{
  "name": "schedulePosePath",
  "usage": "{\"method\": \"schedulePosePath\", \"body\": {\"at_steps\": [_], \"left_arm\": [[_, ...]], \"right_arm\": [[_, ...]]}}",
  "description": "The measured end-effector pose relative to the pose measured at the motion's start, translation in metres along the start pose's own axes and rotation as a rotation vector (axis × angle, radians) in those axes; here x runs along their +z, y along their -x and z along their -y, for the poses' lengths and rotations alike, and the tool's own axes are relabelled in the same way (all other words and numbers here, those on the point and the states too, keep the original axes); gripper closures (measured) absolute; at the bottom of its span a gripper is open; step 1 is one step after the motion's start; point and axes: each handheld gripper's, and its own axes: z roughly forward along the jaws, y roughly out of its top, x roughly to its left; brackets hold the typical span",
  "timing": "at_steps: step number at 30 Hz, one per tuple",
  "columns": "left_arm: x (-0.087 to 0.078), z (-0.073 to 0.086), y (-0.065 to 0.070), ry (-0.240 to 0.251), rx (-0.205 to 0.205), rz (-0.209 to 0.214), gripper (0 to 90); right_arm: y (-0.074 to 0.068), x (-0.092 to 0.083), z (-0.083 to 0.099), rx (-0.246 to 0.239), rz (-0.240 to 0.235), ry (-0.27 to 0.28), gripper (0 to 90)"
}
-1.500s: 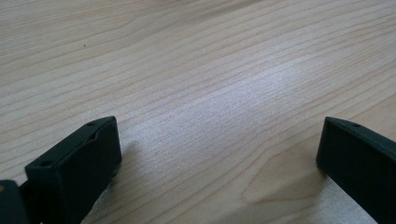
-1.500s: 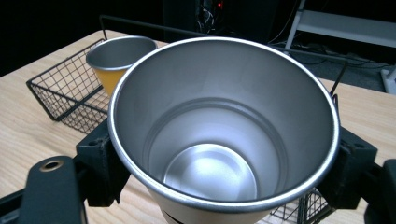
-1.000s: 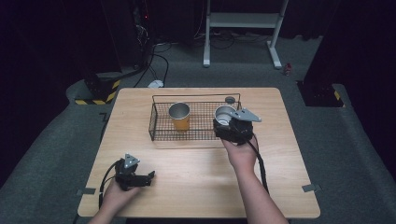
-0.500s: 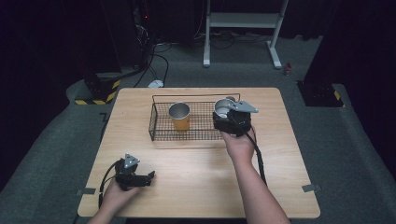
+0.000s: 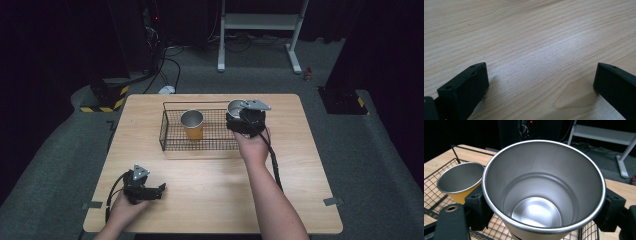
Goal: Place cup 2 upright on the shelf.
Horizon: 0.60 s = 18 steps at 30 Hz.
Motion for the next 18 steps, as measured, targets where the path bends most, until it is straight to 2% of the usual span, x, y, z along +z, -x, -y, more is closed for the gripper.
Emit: {"method": "schedulePosePath", "body": {"at_steps": [7, 18], "left_arm": [[0.0, 0.0, 0.0, 0.0, -0.002, 0.001, 0.2], [0.0, 0.0, 0.0, 0.0, -0.002, 0.002, 0.2]], "right_arm": [[0.0, 0.013, -0.005, 0.004, 0.014, -0.016, 18.4], [0.007, 0.038, 0.0, 0.024, 0.045, -0.086, 18.4]]}}
